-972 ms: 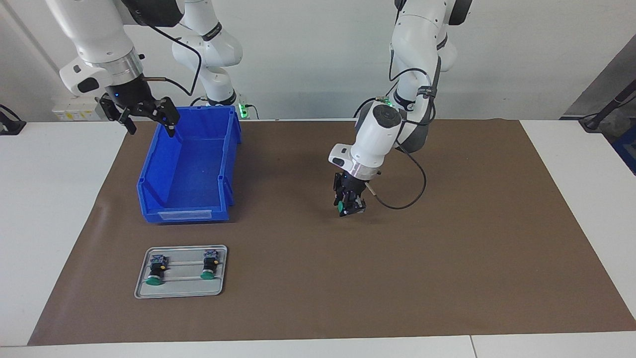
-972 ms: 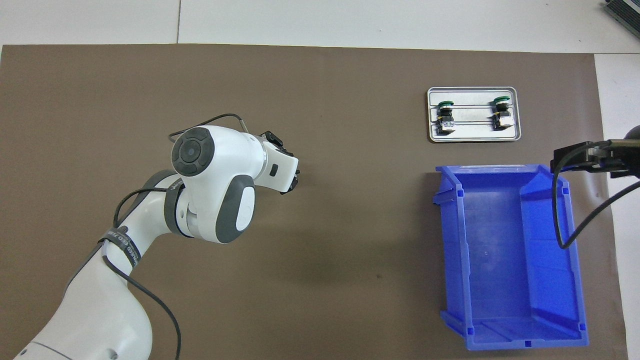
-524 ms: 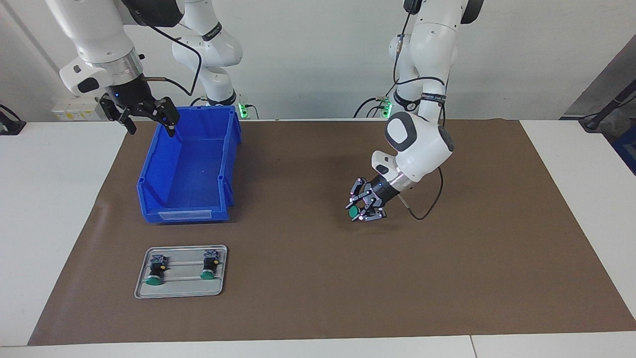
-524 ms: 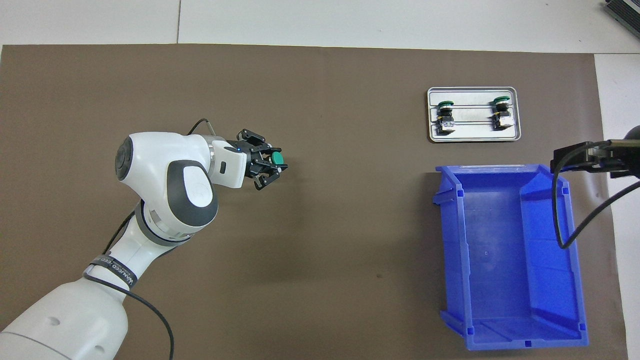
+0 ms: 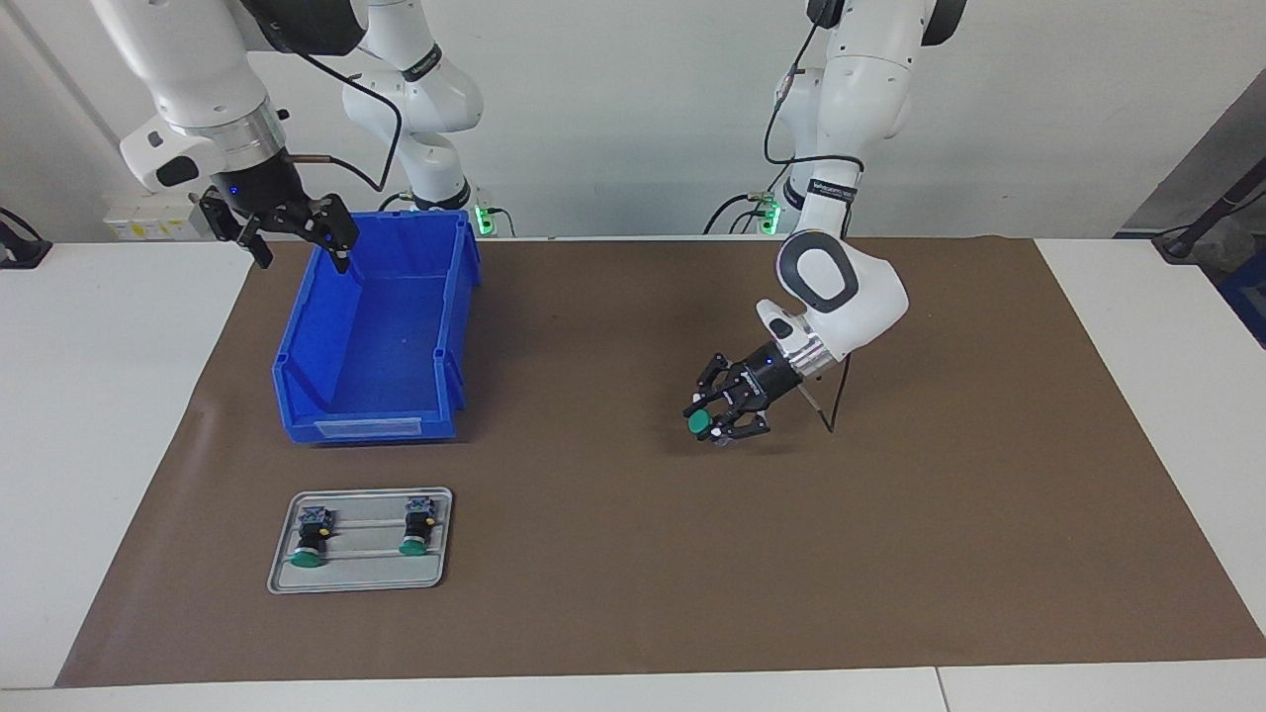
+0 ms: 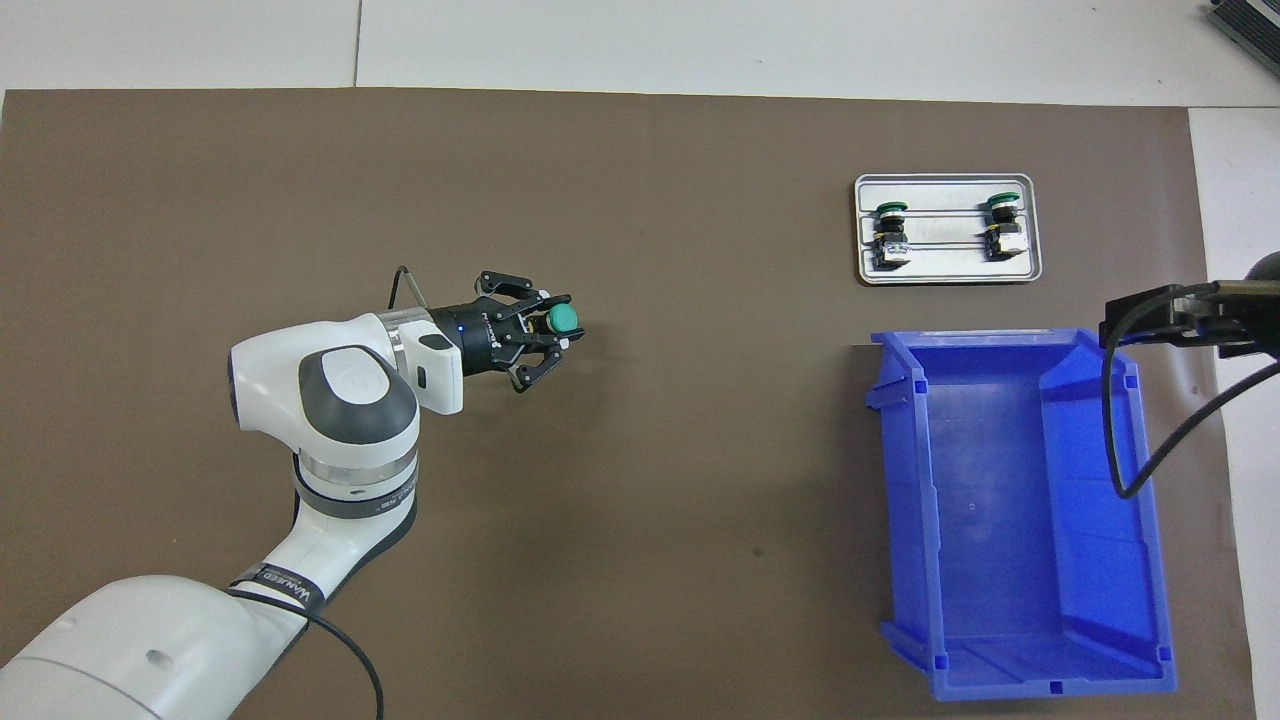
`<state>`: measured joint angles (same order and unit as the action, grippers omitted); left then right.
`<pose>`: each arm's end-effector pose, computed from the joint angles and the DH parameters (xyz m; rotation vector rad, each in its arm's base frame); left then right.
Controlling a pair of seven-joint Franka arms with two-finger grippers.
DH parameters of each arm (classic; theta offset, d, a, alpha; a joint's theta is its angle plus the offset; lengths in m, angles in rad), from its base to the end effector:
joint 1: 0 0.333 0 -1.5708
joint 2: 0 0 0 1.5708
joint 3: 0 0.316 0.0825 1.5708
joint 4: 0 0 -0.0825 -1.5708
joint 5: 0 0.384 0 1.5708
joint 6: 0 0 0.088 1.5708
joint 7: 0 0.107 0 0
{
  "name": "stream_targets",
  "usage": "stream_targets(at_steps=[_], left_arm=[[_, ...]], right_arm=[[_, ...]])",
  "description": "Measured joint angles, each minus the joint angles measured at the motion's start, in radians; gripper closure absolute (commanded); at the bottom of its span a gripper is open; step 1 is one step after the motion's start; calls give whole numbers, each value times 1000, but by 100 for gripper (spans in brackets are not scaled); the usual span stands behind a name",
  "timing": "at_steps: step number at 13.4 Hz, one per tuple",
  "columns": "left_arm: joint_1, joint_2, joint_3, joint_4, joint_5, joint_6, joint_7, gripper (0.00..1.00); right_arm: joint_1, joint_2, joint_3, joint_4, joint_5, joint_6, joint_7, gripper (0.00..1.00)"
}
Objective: Place and press button with both arms
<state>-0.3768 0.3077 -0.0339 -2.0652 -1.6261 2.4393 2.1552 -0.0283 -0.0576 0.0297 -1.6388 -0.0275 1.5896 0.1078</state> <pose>0.5468 -0.2396 0.2911 1.8879 -1.3345 1.0329 0.5379 -0.0017 0.6255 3.1085 -0.1650 0.0155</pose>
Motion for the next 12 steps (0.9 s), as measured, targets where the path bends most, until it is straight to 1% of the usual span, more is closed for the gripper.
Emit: stream_targets(at_steps=[4, 6, 8, 12], left_arm=[[89, 0, 3, -83, -81, -178, 205, 100], [112, 0, 3, -94, -126, -247, 240, 100], [119, -3, 3, -110, -143, -307, 248, 100], [192, -26, 5, -196, -146, -516, 286, 100]], right_arm=[[0, 0, 0, -1, 0, 0, 0, 0], [0, -1, 0, -1, 0, 0, 0, 0], [0, -1, 0, -2, 0, 0, 0, 0], [0, -1, 0, -2, 0, 0, 0, 0]])
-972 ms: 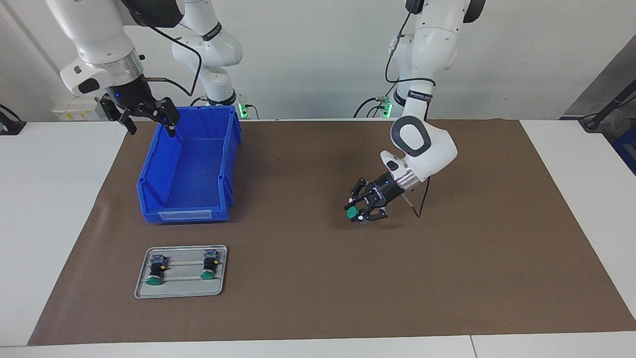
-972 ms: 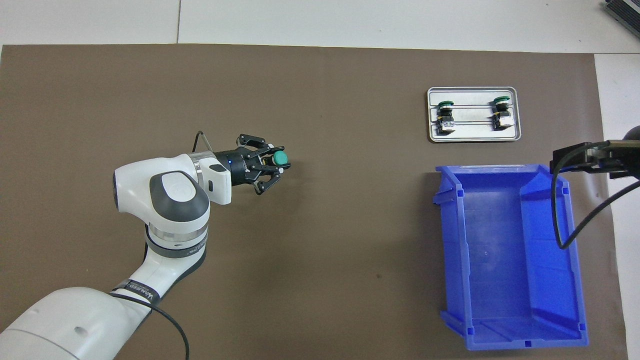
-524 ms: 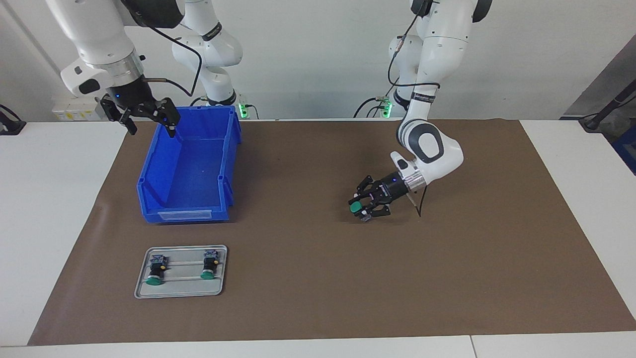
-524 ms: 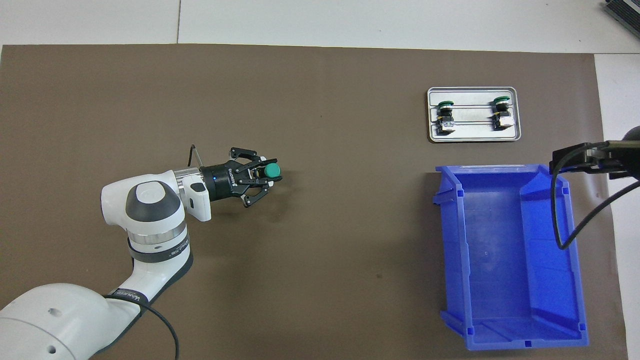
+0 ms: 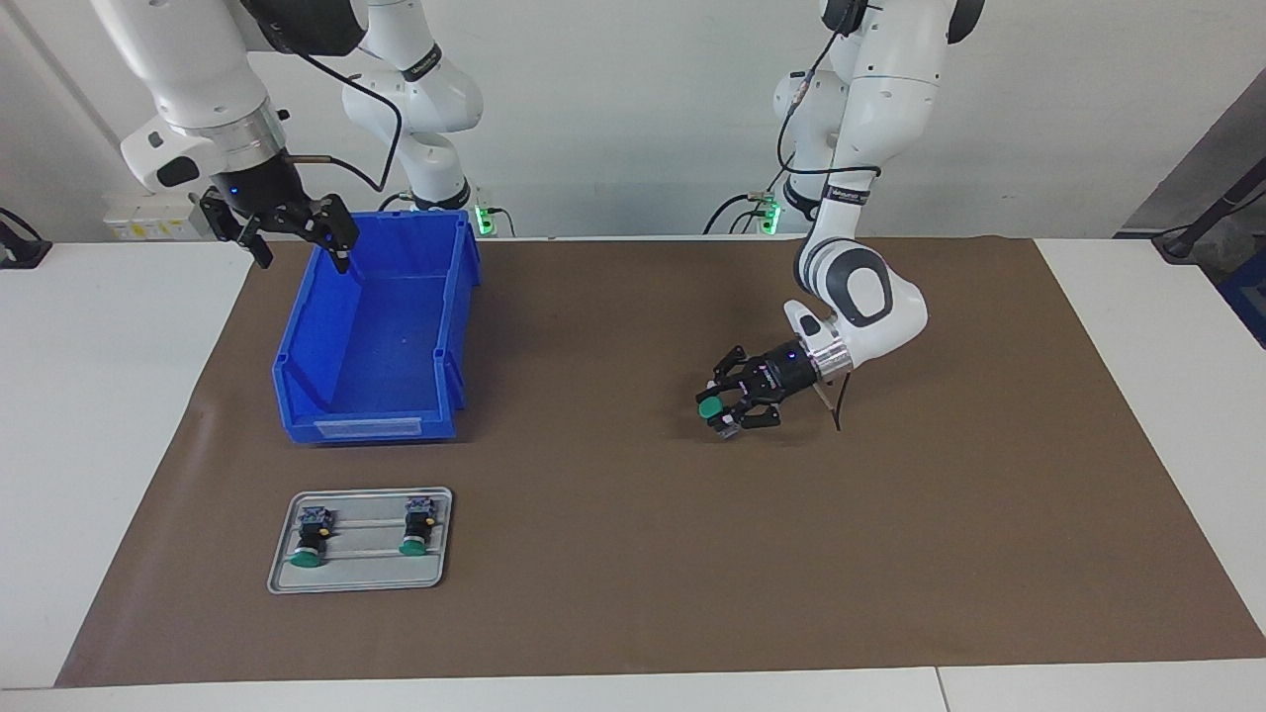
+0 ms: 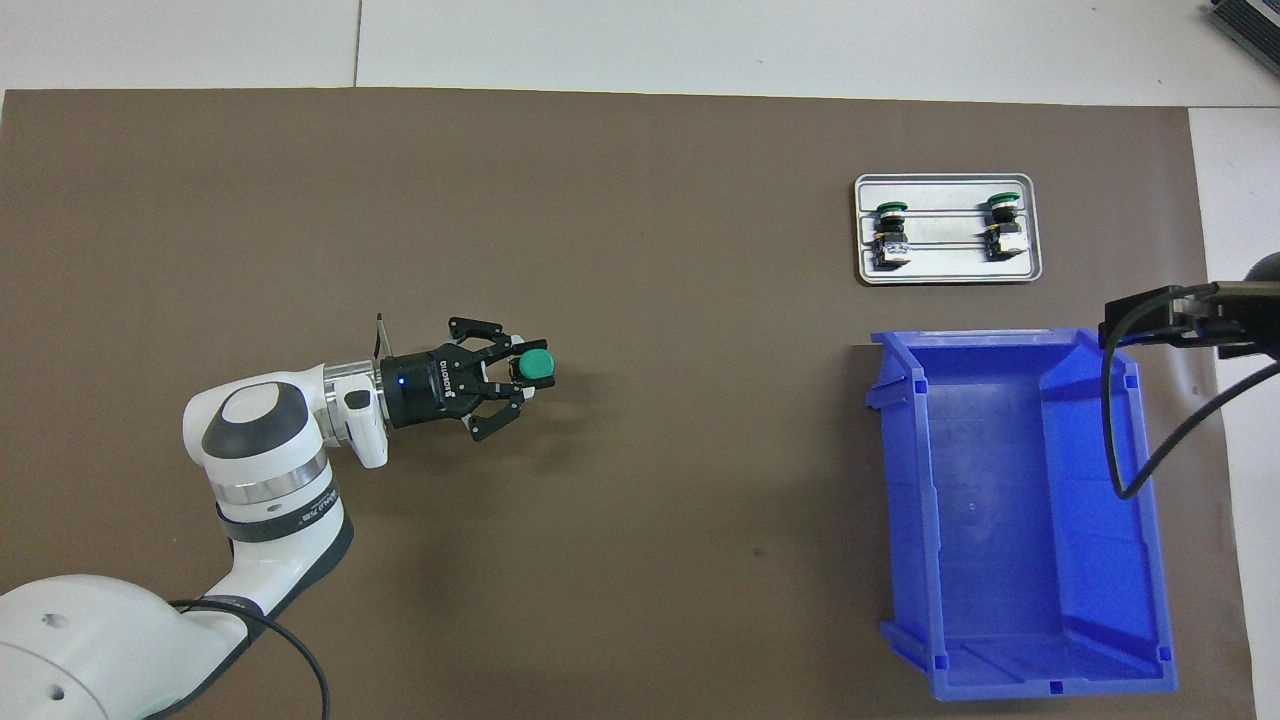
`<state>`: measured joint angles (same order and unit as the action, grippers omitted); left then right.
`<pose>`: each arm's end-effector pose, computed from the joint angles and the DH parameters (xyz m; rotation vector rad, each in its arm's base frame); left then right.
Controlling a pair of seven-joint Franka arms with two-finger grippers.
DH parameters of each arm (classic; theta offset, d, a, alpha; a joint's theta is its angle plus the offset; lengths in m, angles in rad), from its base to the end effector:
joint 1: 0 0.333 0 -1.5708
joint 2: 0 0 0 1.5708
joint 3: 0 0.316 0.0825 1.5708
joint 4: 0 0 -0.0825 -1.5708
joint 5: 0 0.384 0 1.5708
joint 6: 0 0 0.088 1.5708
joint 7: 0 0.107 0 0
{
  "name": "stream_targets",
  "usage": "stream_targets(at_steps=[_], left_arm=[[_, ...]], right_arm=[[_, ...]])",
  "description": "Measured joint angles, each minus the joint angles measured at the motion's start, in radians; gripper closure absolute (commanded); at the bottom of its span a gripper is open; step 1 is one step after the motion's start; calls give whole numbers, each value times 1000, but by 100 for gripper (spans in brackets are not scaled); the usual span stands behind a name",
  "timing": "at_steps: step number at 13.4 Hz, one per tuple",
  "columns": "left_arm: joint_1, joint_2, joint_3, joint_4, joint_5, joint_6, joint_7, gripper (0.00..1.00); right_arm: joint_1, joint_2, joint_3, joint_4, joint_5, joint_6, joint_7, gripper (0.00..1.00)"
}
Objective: Place and press button with both arms
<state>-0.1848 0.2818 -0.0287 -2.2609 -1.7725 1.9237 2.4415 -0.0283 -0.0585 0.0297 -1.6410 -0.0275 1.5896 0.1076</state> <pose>0.5042 -0.1795 0.2527 1.5029 -1.1580 1.1522 0.5376 -0.0017 0.6249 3.1084 -0.1646 0.0135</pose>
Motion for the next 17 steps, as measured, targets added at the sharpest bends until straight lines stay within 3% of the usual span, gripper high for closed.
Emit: stream_targets(at_steps=[4, 11, 12, 13, 14, 17], left_arm=[[35, 54, 1, -62, -31, -219, 97, 100], [45, 65, -1, -83, -34, -227, 105, 98], [45, 65, -1, -89, -34, -222, 106, 89], [45, 66, -1, -93, -34, -216, 106, 65], [45, 66, 0, -96, -34, -214, 106, 32], [47, 66, 4, -97, -35, -213, 106, 24]], right_arm=[[0, 0, 0, -1, 0, 0, 0, 0], [0, 0, 0, -2, 0, 0, 0, 0], [0, 0, 0, -3, 0, 0, 0, 0], [0, 0, 0, -3, 0, 0, 0, 0], [0, 0, 0, -3, 0, 0, 0, 0], [0, -1, 0, -4, 0, 0, 0, 0]])
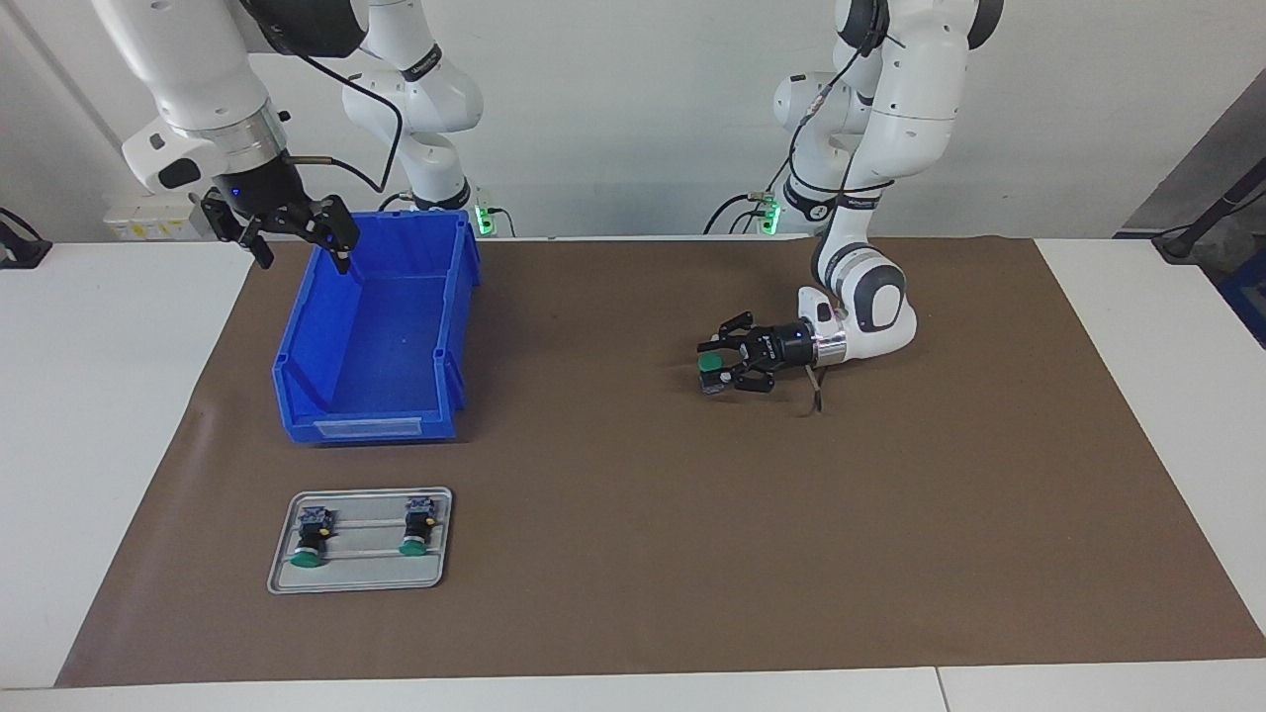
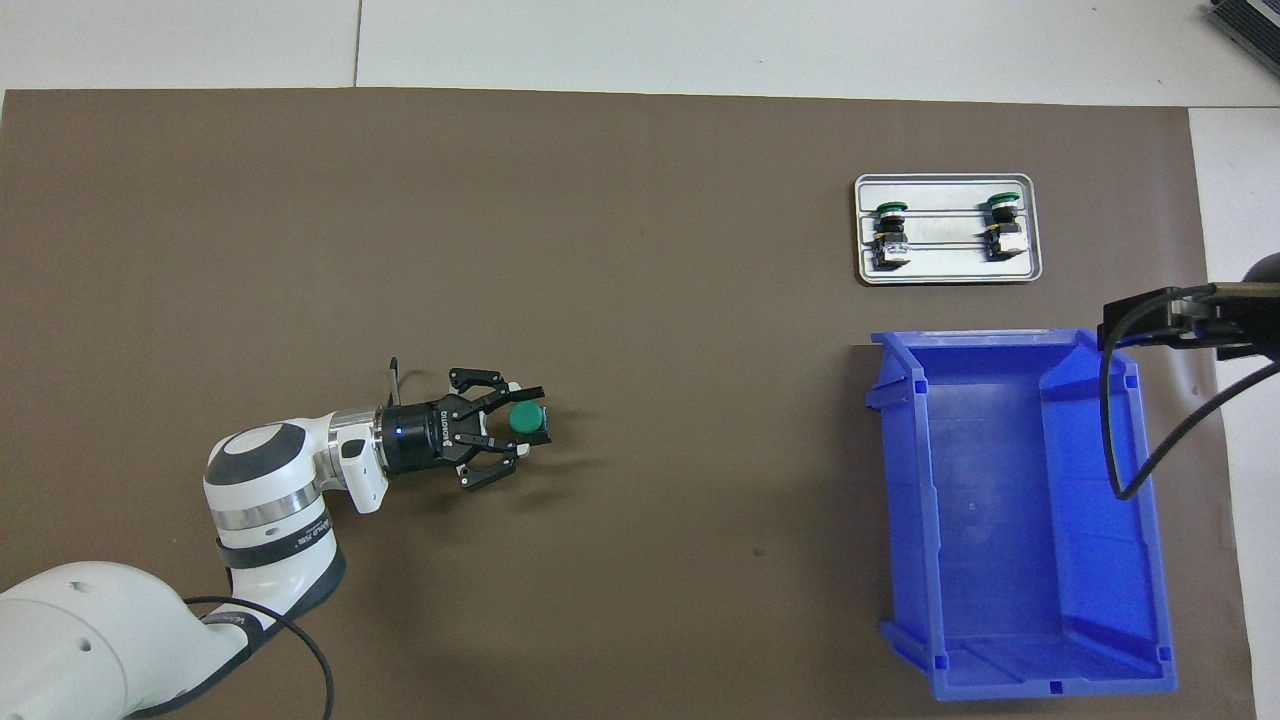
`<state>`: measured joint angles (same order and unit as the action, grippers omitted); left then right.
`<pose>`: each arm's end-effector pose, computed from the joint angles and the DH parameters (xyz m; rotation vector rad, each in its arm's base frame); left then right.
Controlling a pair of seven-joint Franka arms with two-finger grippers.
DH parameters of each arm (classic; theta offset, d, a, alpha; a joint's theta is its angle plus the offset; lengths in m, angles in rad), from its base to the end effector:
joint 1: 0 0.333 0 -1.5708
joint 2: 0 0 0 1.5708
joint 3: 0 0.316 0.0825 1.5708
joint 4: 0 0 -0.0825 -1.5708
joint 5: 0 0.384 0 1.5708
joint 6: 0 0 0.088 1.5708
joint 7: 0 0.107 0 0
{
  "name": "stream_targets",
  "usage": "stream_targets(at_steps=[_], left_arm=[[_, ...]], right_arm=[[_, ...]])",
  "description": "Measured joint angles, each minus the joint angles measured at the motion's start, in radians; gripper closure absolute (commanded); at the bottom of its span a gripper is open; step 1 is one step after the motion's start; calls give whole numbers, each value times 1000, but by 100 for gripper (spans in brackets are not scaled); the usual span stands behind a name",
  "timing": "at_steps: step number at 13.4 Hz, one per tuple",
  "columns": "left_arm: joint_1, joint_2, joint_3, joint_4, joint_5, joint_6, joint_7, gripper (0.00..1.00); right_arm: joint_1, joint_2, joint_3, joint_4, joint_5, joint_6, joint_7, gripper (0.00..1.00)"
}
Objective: Place and press button with both arms
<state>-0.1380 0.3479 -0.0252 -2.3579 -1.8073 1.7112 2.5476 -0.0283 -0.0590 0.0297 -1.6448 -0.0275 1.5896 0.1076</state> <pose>0.4640 -0.1690 0.2062 1.3764 -1.0318 1.1540 0.5373 -0.0017 0.6234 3.1082 -0.1646 0.0083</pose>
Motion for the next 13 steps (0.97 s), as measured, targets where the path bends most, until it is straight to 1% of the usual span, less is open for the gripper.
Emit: stream_targets(at_steps=[1, 3, 4, 5, 7, 9, 13], left_arm=[[1, 0, 1, 0, 0, 1, -1, 21], [6, 0, 5, -1, 0, 2, -9, 17], [16, 0, 5, 0, 0, 2, -19, 7], [29, -1, 5, 1, 0, 2, -33, 5], [57, -8, 9, 3, 15, 2, -67, 5], [69, -20, 50, 15, 107, 2, -121, 5], [87, -63, 168, 85, 360, 2, -291, 6]], right_arm=[[0, 0, 0, -1, 0, 0, 0, 0], [0, -2, 0, -2, 0, 0, 0, 0], [0, -3, 0, -3, 0, 0, 0, 0], [0, -4, 0, -3, 0, 0, 0, 0], [0, -6, 0, -4, 0, 0, 0, 0], [0, -7, 0, -5, 0, 0, 0, 0], [0, -7, 0, -6, 0, 0, 0, 0]])
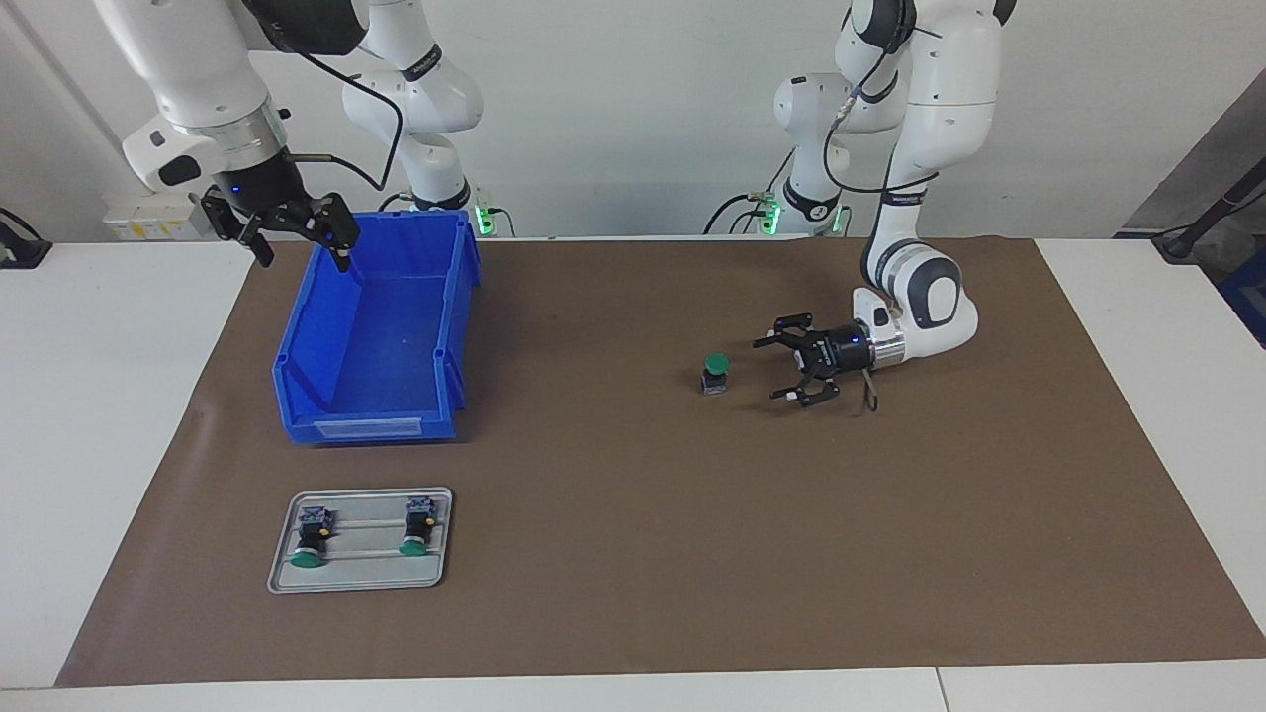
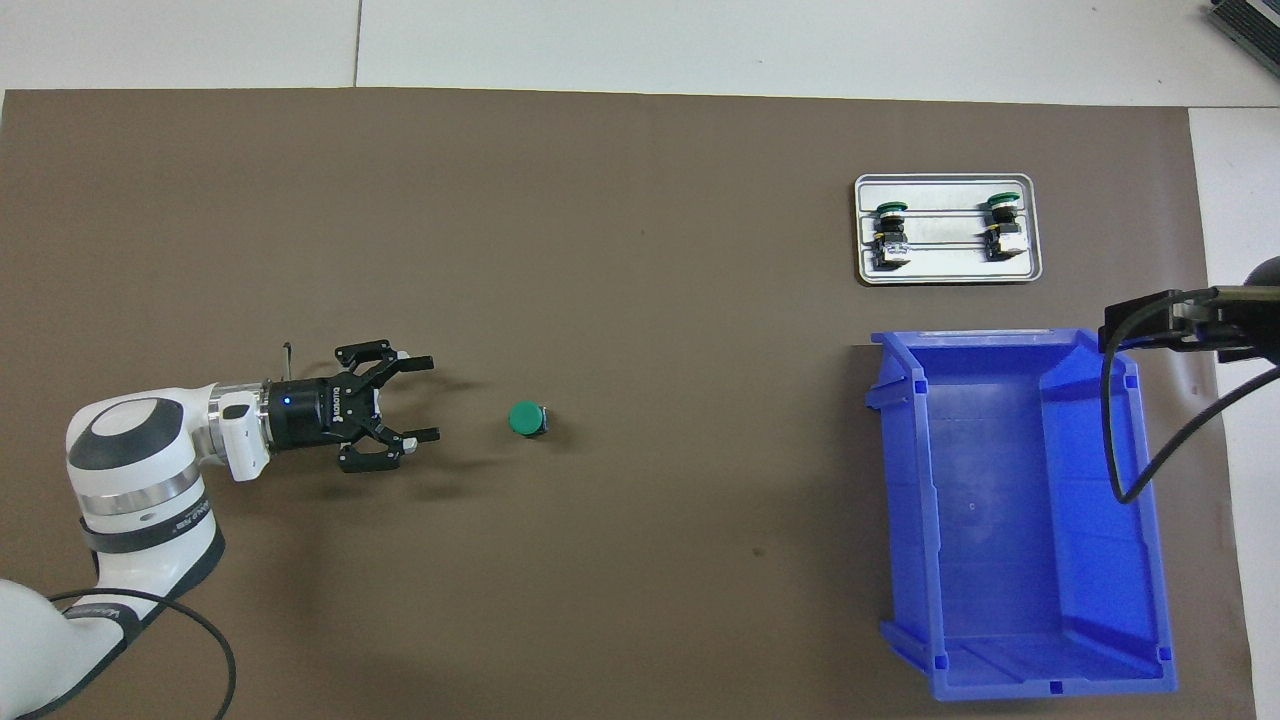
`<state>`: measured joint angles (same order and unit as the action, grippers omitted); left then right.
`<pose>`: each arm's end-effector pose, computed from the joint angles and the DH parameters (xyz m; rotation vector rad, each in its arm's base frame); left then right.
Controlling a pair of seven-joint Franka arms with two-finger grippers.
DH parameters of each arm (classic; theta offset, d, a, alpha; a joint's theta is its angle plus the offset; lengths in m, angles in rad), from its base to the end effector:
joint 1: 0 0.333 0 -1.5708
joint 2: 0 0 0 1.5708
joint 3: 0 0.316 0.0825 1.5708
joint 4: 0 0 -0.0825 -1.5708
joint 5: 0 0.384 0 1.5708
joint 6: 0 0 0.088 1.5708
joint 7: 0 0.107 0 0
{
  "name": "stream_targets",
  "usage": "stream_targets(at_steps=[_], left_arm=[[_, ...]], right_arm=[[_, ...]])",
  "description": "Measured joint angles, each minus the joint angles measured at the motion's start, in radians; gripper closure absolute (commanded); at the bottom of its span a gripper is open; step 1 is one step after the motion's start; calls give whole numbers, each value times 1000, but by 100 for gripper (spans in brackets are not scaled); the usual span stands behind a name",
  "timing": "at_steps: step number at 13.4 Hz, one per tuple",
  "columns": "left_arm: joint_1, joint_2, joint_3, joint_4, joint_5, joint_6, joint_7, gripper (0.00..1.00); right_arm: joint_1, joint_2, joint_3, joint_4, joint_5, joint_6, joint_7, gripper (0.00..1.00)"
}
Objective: Place and press button with both arms
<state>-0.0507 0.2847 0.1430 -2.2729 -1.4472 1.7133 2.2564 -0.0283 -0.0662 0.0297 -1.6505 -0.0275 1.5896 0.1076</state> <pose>0.5014 -0.0460 0.2443 1.5624 -1.0862 0.9405 0.5351 -0.0016 0.6246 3.1081 -0.1646 0.0107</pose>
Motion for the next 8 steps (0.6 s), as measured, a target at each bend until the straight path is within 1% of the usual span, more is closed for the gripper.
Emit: stream_targets(at_steps=[1, 5, 8], left_arm=[[4, -10, 21, 27, 63, 0, -55, 6], [5, -20, 91, 98, 200, 1, -181, 6], [5, -22, 106, 196, 360, 2, -344, 6]], right_arm=[[0, 0, 0, 0, 0, 0, 0, 0], [0, 0, 0, 0, 0, 0, 0, 0], [0, 0, 0, 0, 0, 0, 0, 0]])
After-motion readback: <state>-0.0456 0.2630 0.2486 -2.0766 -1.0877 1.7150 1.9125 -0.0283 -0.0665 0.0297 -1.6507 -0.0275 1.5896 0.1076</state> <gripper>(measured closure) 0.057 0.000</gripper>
